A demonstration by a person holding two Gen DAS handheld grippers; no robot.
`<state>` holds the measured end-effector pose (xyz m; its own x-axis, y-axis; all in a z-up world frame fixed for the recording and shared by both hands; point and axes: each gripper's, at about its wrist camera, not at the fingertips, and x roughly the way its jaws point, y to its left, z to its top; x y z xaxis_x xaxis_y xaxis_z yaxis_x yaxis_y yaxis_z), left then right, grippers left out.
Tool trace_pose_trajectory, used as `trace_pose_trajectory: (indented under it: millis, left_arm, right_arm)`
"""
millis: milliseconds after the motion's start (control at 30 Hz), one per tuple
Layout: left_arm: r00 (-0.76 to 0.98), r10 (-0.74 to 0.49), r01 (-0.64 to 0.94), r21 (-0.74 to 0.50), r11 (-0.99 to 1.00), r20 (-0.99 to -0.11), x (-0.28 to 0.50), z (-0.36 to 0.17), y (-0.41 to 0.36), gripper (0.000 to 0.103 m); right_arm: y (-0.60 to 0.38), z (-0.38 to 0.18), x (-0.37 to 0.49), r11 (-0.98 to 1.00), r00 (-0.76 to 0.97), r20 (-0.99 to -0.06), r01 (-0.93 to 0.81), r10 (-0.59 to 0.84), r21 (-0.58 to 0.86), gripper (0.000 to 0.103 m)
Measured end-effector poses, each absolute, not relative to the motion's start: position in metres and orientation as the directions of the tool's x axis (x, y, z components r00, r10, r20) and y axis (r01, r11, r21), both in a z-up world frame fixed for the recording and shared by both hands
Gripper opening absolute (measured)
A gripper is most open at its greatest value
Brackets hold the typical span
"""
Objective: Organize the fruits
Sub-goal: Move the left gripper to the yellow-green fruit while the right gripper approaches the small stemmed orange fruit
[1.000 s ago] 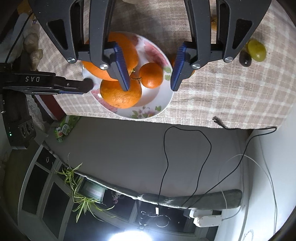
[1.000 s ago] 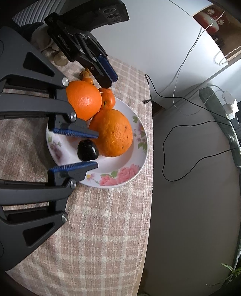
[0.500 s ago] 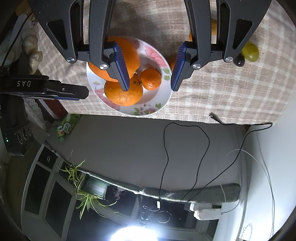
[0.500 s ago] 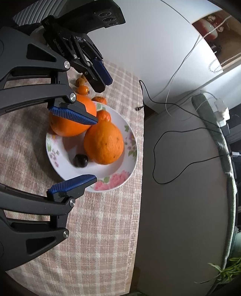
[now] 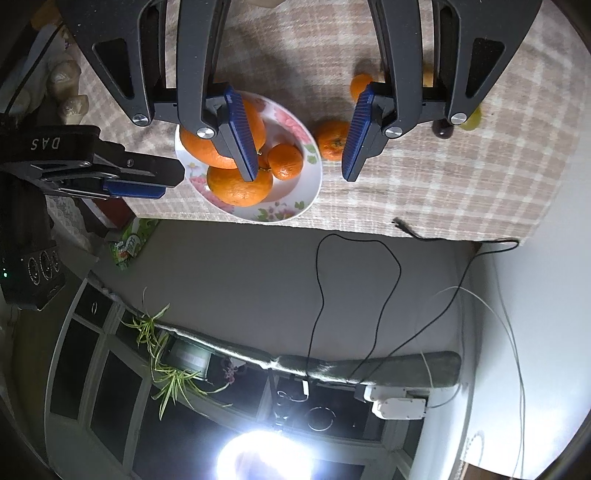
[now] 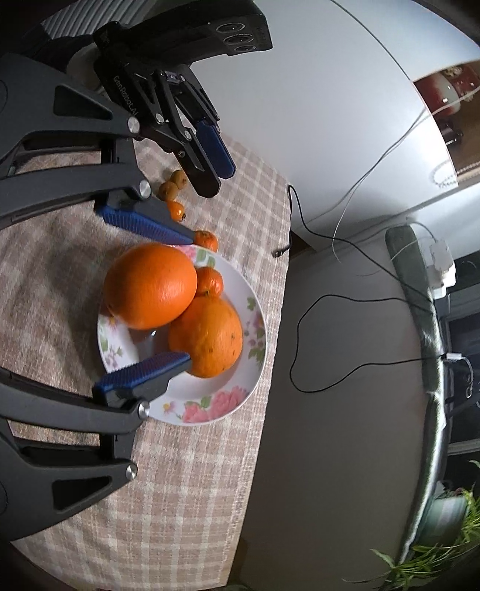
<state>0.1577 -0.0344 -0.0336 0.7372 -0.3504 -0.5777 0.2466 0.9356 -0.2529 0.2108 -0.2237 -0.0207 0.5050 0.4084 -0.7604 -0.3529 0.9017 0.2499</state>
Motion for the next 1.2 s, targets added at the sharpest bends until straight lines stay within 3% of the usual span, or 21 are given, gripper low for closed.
trace_pose_trajectory:
  millis: [533, 1200]
  left_arm:
    - [0.764, -0.312, 0.202, -0.251, 0.947, -0.565, 0.139, -0.032, 0.002, 0.049]
    - [0.738, -0.257, 0.059, -0.320, 0.945, -0.623, 0.123, -0.072, 0.095, 0.049]
  right_arm:
    - [-0.178, -0.017, 0.185, 0.871, 0.518, -0.739, -0.454, 0.430, 0.188, 0.068]
    - [-0.101, -0.043, 0.152, 0.789, 0.476, -0.757, -0.608, 0.448, 0.085, 0.068]
